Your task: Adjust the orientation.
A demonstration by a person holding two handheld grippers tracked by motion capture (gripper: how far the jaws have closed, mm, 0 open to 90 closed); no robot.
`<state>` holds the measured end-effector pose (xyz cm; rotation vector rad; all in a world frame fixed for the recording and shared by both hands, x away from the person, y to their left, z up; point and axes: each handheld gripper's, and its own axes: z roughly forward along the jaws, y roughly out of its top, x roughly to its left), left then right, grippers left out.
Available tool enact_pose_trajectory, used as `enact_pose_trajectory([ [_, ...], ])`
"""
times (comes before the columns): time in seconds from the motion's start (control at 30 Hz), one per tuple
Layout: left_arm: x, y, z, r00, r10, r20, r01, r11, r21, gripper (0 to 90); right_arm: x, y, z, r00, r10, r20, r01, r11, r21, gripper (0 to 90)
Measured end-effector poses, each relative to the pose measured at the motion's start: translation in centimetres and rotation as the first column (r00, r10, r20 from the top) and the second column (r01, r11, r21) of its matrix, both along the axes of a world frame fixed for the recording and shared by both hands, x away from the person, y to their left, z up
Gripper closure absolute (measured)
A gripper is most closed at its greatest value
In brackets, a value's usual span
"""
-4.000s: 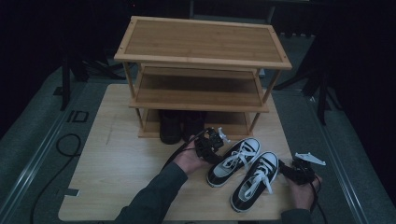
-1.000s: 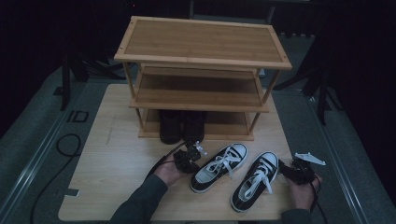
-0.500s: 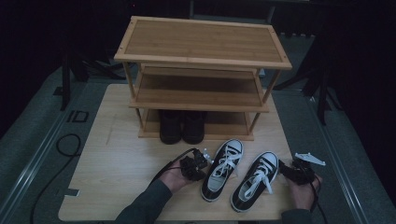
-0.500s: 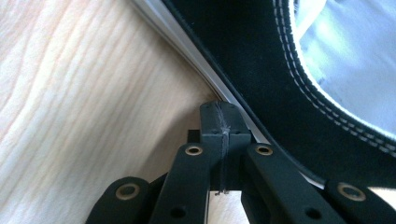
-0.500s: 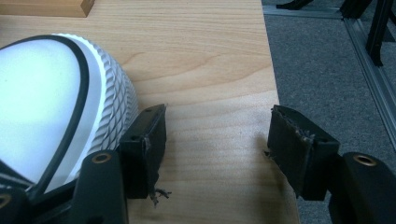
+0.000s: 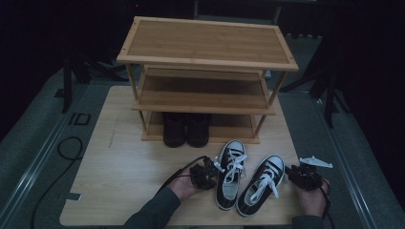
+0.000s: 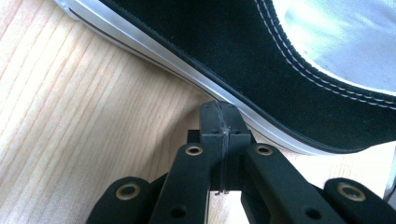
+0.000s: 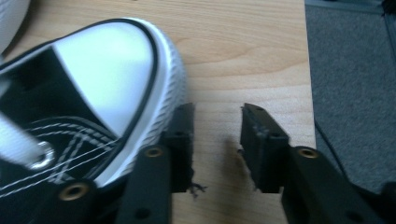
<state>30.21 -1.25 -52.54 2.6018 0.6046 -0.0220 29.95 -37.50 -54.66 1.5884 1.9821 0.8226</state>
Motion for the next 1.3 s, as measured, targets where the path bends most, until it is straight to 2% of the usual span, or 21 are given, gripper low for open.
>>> enact_pose_trajectory([
  [0.07,0.0,0.0,0.0,1.0,0.0,0.0,0.0,1.0,0.0,90.0,-0.1,0.1,0.2,1.0,0.007,0.003,-0.007,1.0,-0.01,68.5],
  [0.1,0.1,0.2,-0.2,0.9999,-0.003,-0.01,0.003,0.9999,-0.015,90.0,-0.1,0.1,0.2,1.0,0.007,0.003,-0.007,1.0,-0.01,70.2],
  [0.13,0.1,0.2,-0.2,1.0,-0.007,-0.006,0.007,0.9999,-0.008,90.0,-0.4,0.5,0.6,0.9994,0.033,-0.006,-0.033,0.999,-0.027,73.4],
  [0.23,0.1,0.2,-0.3,1.0,-0.008,0.001,0.008,1.0,0.003,89.7,-0.6,0.5,0.7,0.9991,0.036,-0.021,-0.037,0.999,-0.037,72.4],
  [0.47,0.7,1.4,0.2,0.9992,0.035,0.018,-0.034,0.9994,-0.007,88.9,-1.4,0.3,1.0,0.998,0.046,-0.044,-0.048,0.998,-0.037,69.5],
  [0.53,0.9,2.2,0.5,0.998,0.057,0.026,-0.057,0.9982,-0.018,88.6,-2.0,0.3,1.2,0.9969,0.063,-0.046,-0.065,0.998,-0.028,74.6],
  [0.63,1.1,2.7,0.7,0.9972,0.068,0.033,-0.067,0.9976,-0.019,88.4,-2.2,0.4,1.4,0.9959,0.077,-0.048,-0.078,0.997,-0.02,77.5],
  [0.7,1.2,3.4,0.9,0.9961,0.081,0.034,-0.081,0.9965,-0.021,87.9,-2.5,0.8,1.6,0.9928,0.108,-0.052,-0.11,0.994,-0.024,82.6],
  [0.77,1.3,4.0,1.0,0.9941,0.104,0.032,-0.103,0.9941,-0.034,87.7,-2.7,0.9,1.6,0.9912,0.12,-0.055,-0.122,0.992,-0.036,84.0],
  [0.8,1.4,4.4,1.1,0.9934,0.111,0.029,-0.11,0.9932,-0.038,87.7,-2.9,1.3,1.7,0.9873,0.145,-0.064,-0.149,0.987,-0.054,85.9],
  [0.87,1.4,4.9,1.1,0.9912,0.129,0.028,-0.128,0.9905,-0.051,87.7,-2.9,1.3,1.7,0.9873,0.145,-0.064,-0.149,0.987,-0.054,85.9],
  [0.9,1.6,5.9,1.1,0.9882,0.152,0.022,-0.15,0.9868,-0.06,87.7,-3.1,1.6,1.7,0.9833,0.168,-0.07,-0.171,0.985,-0.035,87.0],
  [0.97,1.8,6.6,1.2,0.9855,0.169,0.018,-0.168,0.9839,-0.063,87.7,-3.1,1.7,1.7,0.9837,0.165,-0.072,-0.168,0.985,-0.037,86.9],
  [1.03,1.8,7.0,1.2,0.9852,0.171,0.018,-0.169,0.9835,-0.064,87.6,-3.2,1.7,1.8,0.9835,0.165,-0.073,-0.168,0.985,-0.029,86.0],
  [1.13,2.0,7.9,1.4,0.9812,0.192,0.02,-0.19,0.979,-0.073,87.6,-3.3,1.8,1.9,0.9832,0.165,-0.077,-0.168,0.986,-0.023,82.2],
  [1.3,1.9,8.5,1.4,0.9783,0.206,0.019,-0.204,0.9758,-0.078,87.7,-3.7,2.1,2.1,0.9789,0.184,-0.09,-0.187,0.982,-0.03,81.9],
])
